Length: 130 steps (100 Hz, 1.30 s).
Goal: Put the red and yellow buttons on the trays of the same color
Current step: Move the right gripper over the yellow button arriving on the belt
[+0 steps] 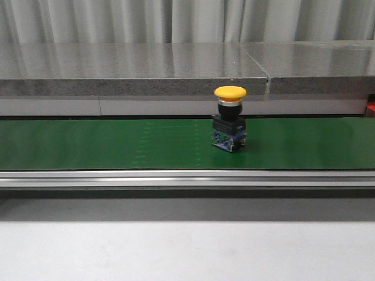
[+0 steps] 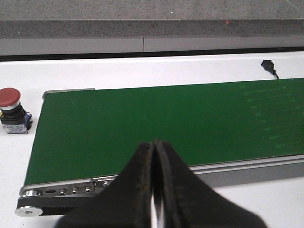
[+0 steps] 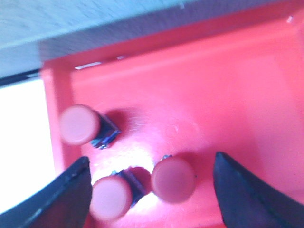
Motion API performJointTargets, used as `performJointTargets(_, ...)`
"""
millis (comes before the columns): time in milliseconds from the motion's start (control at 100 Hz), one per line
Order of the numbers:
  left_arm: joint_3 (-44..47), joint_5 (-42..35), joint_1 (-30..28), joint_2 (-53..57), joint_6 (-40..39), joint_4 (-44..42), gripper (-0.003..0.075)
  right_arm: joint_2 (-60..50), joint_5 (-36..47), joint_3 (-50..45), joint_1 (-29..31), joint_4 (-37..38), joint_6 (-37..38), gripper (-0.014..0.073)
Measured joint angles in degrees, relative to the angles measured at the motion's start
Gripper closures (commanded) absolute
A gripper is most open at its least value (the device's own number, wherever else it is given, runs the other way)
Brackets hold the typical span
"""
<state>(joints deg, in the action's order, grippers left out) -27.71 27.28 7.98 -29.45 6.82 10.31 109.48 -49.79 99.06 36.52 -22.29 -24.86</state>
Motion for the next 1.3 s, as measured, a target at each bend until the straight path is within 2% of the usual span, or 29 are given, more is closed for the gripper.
performJointTargets(120,0.0,0.0,0.0,0.0,0.0,0.0,0.0739,-6.34,-0.36,-4.25,-0.78,0.0,-1.31,0.0054)
performJointTargets(330,0.0,0.0,0.0,0.0,0.0,0.0,0.0739,-19.21,0.14,-17.19,-4.39,0.0,-3.64,0.0054)
performJointTargets(670,0.0,0.0,0.0,0.0,0.0,0.0,0.0739,-33.62,-0.19,-34.85,-15.43,0.0,-4.11,0.0054)
performJointTargets(870,0.0,0.0,0.0,0.0,0.0,0.0,0.0739,-35.56,-0.19,-41.5,-24.62,0.0,-5.38,0.0054)
performJointTargets(1030,0.0,0.0,0.0,0.0,0.0,0.0,0.0739,-35.56,1.48,-43.14,-31.48,0.0,-5.9,0.0054)
performJointTargets(1300,0.0,0.0,0.0,0.0,0.0,0.0,0.0739,-33.72,3.84,-43.15,-37.88,-0.08,-6.49,0.0054)
